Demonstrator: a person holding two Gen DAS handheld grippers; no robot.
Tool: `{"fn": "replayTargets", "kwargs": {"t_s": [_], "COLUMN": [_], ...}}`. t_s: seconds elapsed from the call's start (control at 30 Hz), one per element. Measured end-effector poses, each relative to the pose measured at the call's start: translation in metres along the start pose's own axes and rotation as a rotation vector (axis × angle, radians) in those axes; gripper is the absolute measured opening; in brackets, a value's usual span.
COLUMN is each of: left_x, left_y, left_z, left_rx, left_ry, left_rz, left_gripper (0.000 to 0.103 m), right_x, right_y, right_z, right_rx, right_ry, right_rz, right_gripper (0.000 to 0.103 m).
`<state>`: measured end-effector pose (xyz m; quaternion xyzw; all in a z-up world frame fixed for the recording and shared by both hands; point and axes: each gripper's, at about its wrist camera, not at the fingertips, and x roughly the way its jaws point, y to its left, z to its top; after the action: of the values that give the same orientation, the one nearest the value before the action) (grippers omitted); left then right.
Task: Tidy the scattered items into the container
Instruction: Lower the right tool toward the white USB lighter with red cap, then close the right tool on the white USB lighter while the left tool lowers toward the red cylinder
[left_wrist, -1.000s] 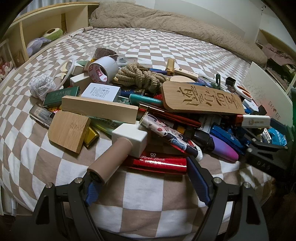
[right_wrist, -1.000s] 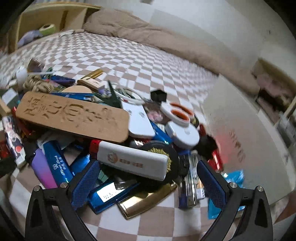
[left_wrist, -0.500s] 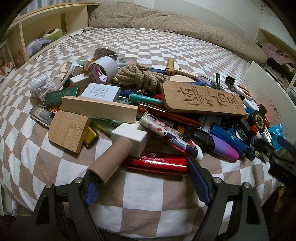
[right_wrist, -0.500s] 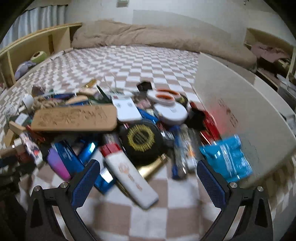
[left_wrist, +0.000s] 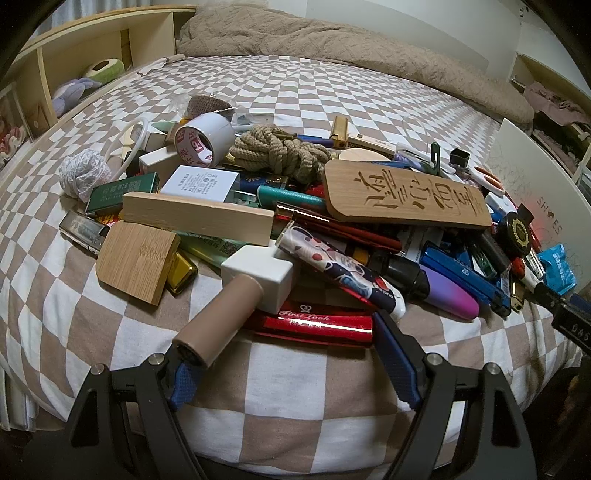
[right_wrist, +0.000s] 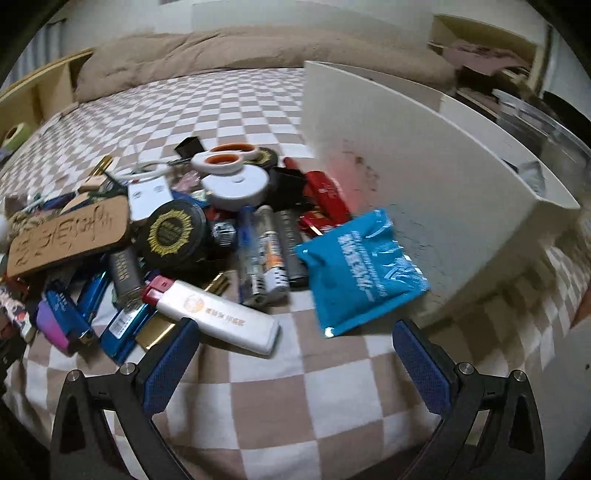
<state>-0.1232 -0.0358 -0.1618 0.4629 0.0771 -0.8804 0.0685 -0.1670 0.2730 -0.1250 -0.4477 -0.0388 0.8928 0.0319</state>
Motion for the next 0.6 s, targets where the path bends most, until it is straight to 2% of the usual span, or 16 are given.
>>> {"fn": "replayTargets", "kwargs": {"t_s": [0.17, 0.3, 0.43, 0.6], "left_x": [0.000, 0.000, 0.000, 0.000], "left_y": [0.000, 0.000, 0.000, 0.000], "left_z": [0.000, 0.000, 0.000, -0.001], "left_rx": [0.001, 0.000, 0.002, 0.001], "left_ry": [0.000, 0.000, 0.000, 0.000], "left_rz": [0.001, 0.000, 0.001, 0.001], "left_gripper": [0.083, 0.083, 0.083, 0.083], "right_x": [-0.011, -0.002, 0.007, 0.019], "right_y": [0.012, 0.022, 0.019, 0.012], "right_z": [-0.005, -0.005, -0.001, 0.006], "right_rx": [-0.079, -0.037, 0.070, 0.124], "right_ry": [-0.016, 0.015, 0.012, 0.026], "right_rz": [0.134, 0.147, 0.153, 0.172], "right_gripper": [0.103, 0.103, 0.103, 0.103]}}
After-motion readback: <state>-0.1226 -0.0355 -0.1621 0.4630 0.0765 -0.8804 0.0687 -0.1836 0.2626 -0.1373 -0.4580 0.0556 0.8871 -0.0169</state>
